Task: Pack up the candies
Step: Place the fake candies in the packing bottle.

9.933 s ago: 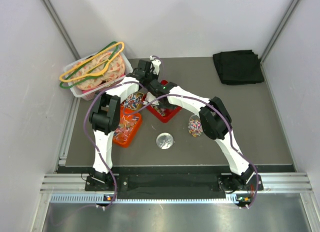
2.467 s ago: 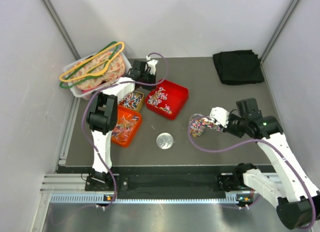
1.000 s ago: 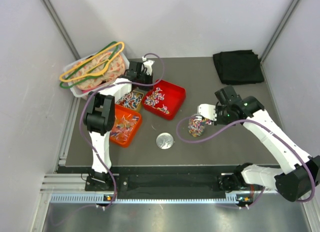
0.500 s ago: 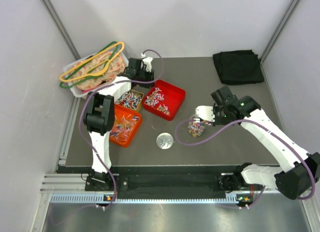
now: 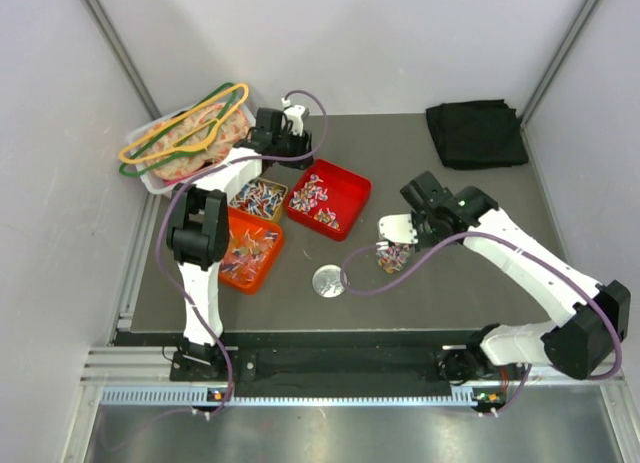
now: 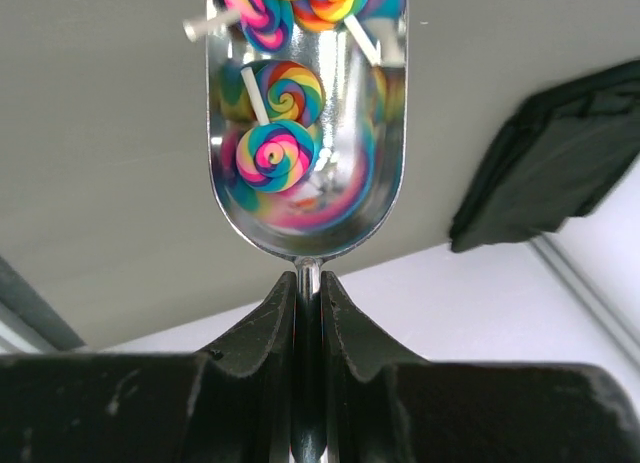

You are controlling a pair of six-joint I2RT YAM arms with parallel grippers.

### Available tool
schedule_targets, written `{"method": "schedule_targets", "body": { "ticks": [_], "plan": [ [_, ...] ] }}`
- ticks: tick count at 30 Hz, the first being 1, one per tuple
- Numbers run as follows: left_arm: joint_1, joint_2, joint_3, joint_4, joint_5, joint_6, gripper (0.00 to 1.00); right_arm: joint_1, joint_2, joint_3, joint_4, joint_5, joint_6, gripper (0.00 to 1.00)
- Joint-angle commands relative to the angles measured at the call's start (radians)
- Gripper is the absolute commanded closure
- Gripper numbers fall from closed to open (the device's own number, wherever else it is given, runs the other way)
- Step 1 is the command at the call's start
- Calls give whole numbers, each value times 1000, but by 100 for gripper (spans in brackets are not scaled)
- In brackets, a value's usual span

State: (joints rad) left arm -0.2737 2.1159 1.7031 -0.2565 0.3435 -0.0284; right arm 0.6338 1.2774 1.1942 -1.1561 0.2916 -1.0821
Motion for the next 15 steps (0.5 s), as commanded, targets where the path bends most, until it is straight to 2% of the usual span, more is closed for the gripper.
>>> {"method": "schedule_targets", "body": {
  "ticks": [1, 13, 14, 15],
  "plan": [
    [8, -63, 27, 10, 12, -7, 48, 41, 22, 88, 24, 93, -45, 100],
    [22, -82, 20, 7, 12, -4, 46, 129, 46, 84, -21, 198, -81, 100],
    [22, -83, 21, 7, 9, -4, 46, 129, 46, 81, -17, 202, -81, 100],
    [24, -83, 20, 5, 8, -4, 41, 132, 46, 81, -16, 213, -82, 100]
  ]
}}
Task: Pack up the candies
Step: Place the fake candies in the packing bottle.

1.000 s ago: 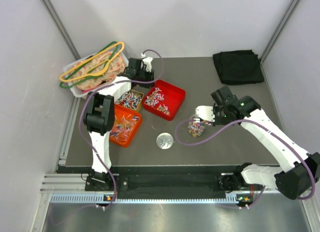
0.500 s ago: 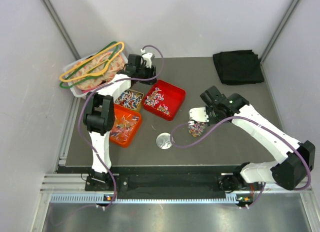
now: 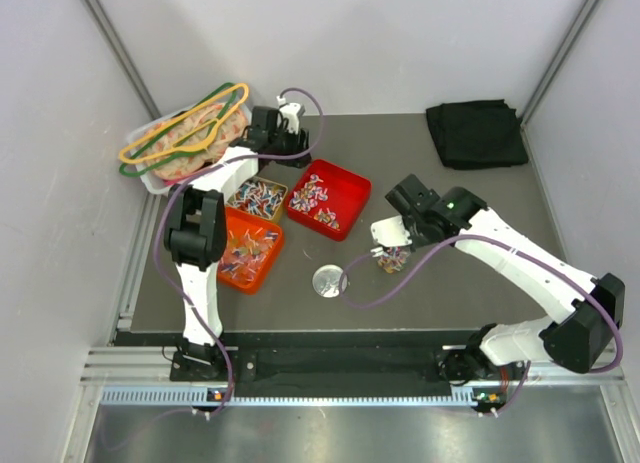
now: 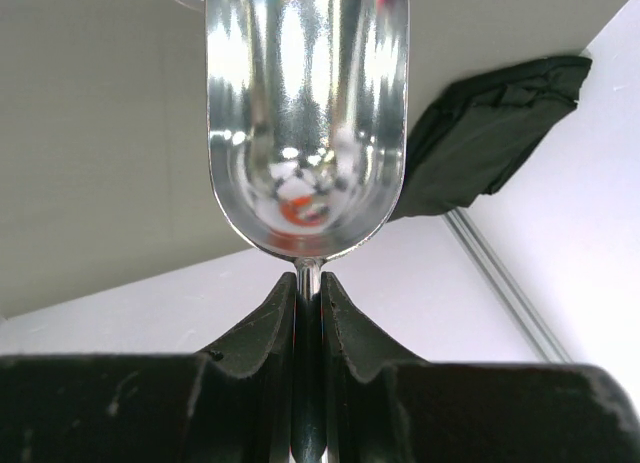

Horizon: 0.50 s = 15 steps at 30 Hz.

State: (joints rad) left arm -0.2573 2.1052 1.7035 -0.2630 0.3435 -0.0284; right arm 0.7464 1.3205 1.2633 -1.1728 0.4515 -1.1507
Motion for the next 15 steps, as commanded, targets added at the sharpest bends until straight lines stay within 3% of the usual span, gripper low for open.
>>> {"method": "schedule_targets", "body": {
  "ticks": [1, 12, 13, 15],
  "plan": [
    [7, -74, 22, 11, 6, -2, 39, 21, 5, 11, 1, 58, -15, 100],
    [23, -86, 15, 21, 72, -13, 11, 31, -3, 22, 16, 90, -11, 100],
    [26, -88, 10, 28, 86, -15, 1, 30, -4, 31, 18, 84, -7, 100],
    [30, -90, 10, 28, 97, -21, 1, 16, -13, 59, 24, 70, 2, 100]
  ]
}}
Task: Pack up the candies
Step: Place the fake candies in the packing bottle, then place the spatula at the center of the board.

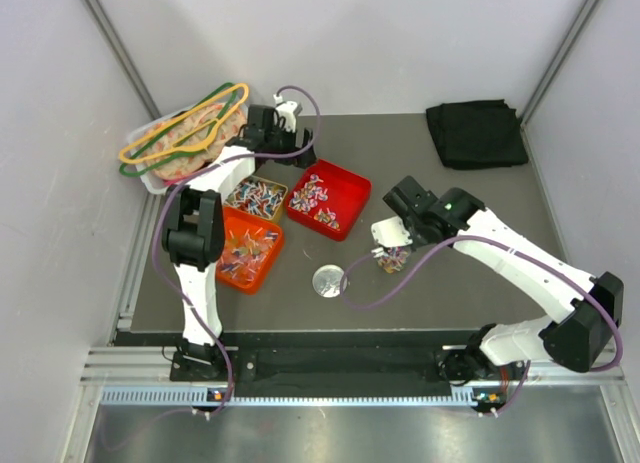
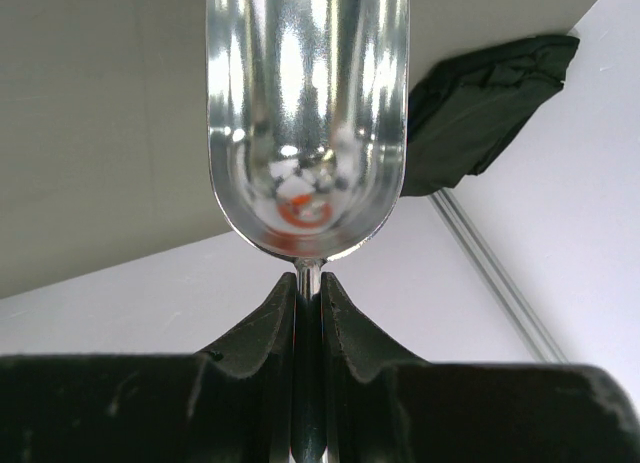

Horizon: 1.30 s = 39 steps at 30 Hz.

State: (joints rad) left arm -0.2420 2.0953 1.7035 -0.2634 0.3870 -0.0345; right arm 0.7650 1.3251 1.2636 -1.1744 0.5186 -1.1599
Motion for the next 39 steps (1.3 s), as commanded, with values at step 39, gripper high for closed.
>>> {"method": "schedule_targets", "body": {
  "ticks": [39],
  "plan": [
    [-59, -517, -446, -132, 156, 512, 1, -737, 250, -199, 653, -548, 382, 95]
  ]
}}
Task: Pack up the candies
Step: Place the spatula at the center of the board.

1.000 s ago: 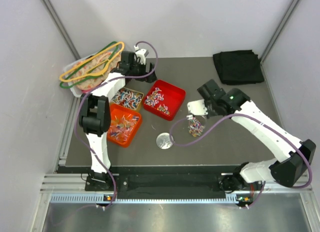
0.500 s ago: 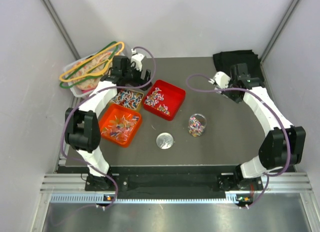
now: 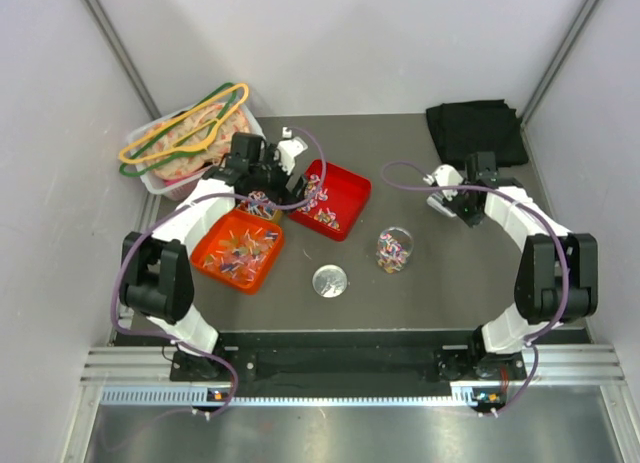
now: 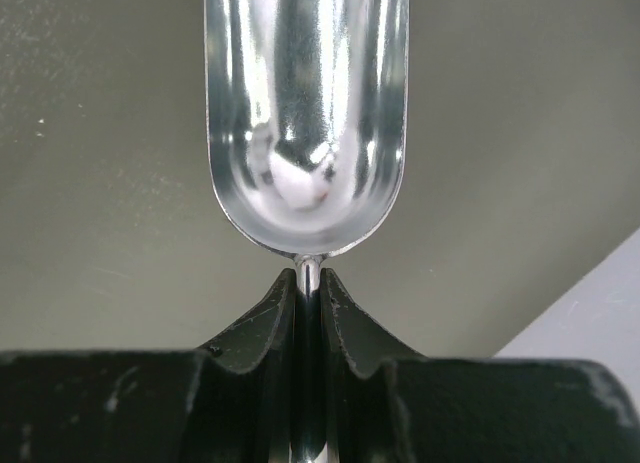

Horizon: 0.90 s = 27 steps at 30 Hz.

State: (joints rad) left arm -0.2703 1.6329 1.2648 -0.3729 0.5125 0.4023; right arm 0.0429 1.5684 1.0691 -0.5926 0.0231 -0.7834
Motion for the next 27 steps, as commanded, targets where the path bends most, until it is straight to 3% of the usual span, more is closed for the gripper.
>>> {"method": "schedule_targets", "body": {
  "ticks": [1, 7, 11, 13, 16, 17, 20, 27],
  "plan": [
    [-36, -56, -7, -26, 27, 90, 1, -15, 13, -14, 79, -54, 6, 95],
    [-67, -54, 7, -43, 89, 99, 1, -15, 51, -44, 97, -48, 6, 89],
    [-95, -59, 1, -49, 109, 104, 1, -17, 61, -46, 91, -58, 21, 74],
    [-109, -59, -2, -55, 116, 109, 1, -17, 62, -41, 82, -69, 26, 73],
    [-116, -67, -7, -41, 121, 99, 1, -17, 48, -38, 76, -72, 24, 59],
    [-116, -68, -10, -32, 116, 93, 1, -18, 39, -40, 74, -75, 24, 52],
    [-109, -80, -24, 3, 101, 61, 1, -18, -17, -20, 34, -100, 23, 44],
    [-52, -96, -16, 12, 43, -2, 1, 0, -221, 126, -179, -160, 10, 35]
  ]
}}
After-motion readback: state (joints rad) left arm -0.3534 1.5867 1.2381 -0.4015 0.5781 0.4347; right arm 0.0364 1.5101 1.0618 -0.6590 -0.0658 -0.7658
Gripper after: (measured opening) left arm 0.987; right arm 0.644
